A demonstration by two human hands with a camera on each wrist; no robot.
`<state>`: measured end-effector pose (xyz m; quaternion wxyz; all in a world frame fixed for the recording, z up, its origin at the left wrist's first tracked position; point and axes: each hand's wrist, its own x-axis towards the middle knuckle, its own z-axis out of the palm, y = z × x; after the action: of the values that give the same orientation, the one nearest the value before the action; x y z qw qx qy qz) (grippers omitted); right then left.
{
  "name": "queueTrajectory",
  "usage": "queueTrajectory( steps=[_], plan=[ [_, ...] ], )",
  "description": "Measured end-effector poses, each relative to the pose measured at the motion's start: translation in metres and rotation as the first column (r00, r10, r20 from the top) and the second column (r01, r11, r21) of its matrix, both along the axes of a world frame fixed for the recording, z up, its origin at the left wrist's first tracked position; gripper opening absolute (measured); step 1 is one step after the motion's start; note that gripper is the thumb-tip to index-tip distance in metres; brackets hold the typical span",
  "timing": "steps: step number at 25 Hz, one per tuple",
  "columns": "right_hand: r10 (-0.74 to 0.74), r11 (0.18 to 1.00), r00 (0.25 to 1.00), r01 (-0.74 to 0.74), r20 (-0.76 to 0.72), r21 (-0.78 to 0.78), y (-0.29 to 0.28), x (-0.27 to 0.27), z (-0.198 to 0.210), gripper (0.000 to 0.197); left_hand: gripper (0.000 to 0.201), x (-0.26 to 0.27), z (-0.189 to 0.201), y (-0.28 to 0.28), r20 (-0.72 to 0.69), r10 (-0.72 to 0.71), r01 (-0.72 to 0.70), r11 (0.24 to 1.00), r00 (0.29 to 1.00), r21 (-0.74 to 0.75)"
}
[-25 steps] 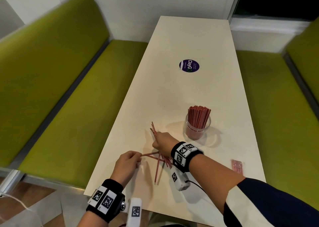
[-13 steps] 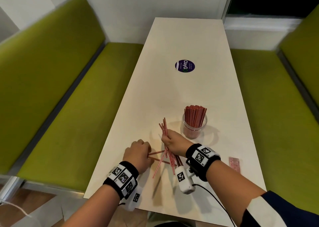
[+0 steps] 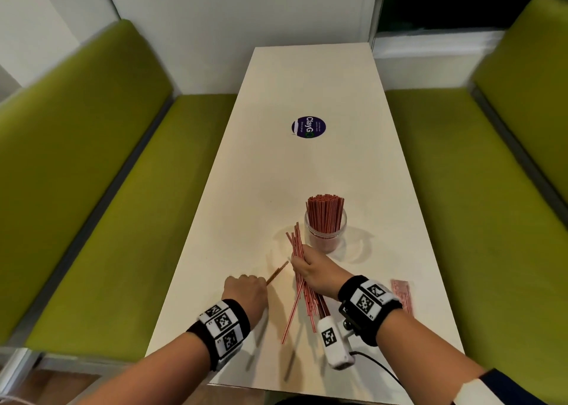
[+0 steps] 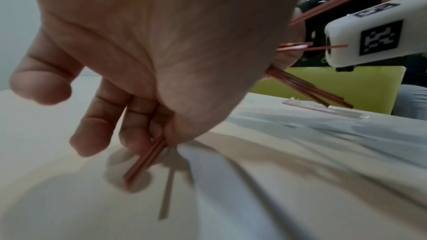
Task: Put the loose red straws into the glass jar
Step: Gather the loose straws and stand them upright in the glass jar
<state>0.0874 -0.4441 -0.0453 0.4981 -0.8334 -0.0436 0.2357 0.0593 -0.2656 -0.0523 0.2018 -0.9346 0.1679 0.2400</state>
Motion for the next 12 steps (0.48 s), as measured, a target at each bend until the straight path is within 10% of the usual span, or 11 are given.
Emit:
queueTrajectory(
  steps=[12],
  plan=[
    [0.003, 0.997, 0.997, -0.009, 0.082, 0.079, -0.025, -0.012, 0.018, 0.02, 0.016, 0.006, 0.002, -0.007, 0.076, 0.057, -0.045, 0.987, 0.995, -0.152]
  ],
)
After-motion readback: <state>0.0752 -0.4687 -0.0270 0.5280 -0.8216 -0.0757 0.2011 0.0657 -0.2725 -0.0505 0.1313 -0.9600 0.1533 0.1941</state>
